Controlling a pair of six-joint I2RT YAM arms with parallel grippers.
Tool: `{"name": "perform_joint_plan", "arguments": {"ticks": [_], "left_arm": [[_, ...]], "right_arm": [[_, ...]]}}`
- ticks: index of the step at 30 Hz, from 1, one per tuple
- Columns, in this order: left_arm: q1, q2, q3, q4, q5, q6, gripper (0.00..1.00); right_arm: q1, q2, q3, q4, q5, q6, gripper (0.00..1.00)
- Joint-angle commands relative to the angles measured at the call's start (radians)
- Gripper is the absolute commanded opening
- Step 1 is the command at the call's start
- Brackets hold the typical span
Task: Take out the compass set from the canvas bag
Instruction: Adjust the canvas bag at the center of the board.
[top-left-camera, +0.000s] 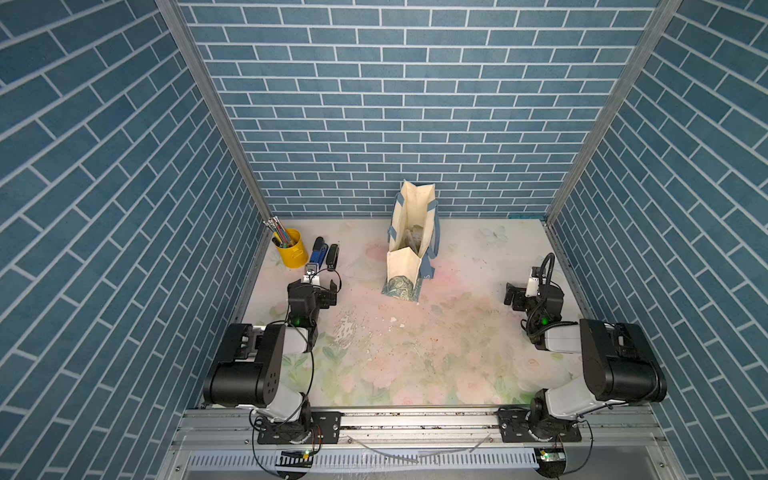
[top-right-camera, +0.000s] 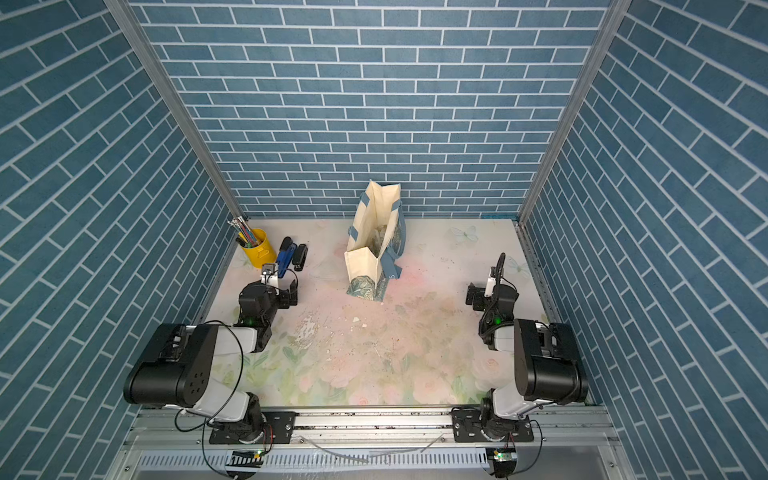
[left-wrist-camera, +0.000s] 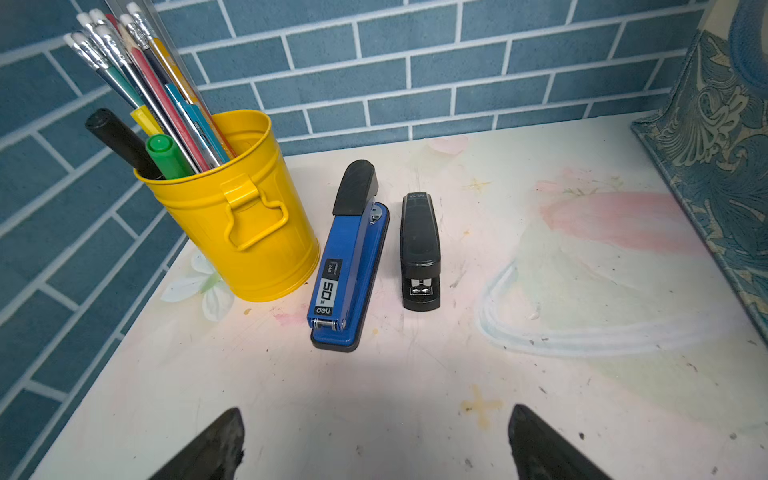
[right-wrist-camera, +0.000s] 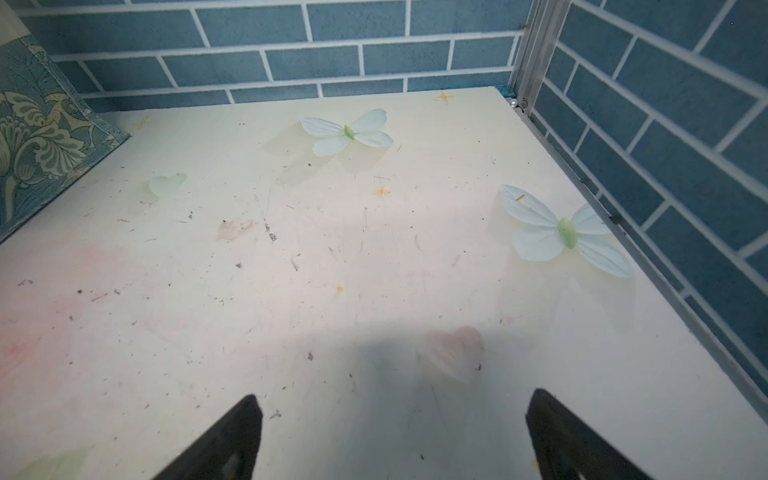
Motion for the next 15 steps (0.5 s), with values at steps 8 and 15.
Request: {"name": "perform_joint_plan", "arguments": {"ticks": [8,15], "left_arm": [[-0.009,0.011,0.010,0.010,-0.015,0.008,1.00],[-0.019,0.012,0.005,0.022,-0.036,0.011,0.99]], "right_arm": [[-0.005,0.011,0.030,0.019,-0.013,-0.006,0.99],[-0.005,0.012,0.030,0.019,-0.013,-0.006,0.99]]}}
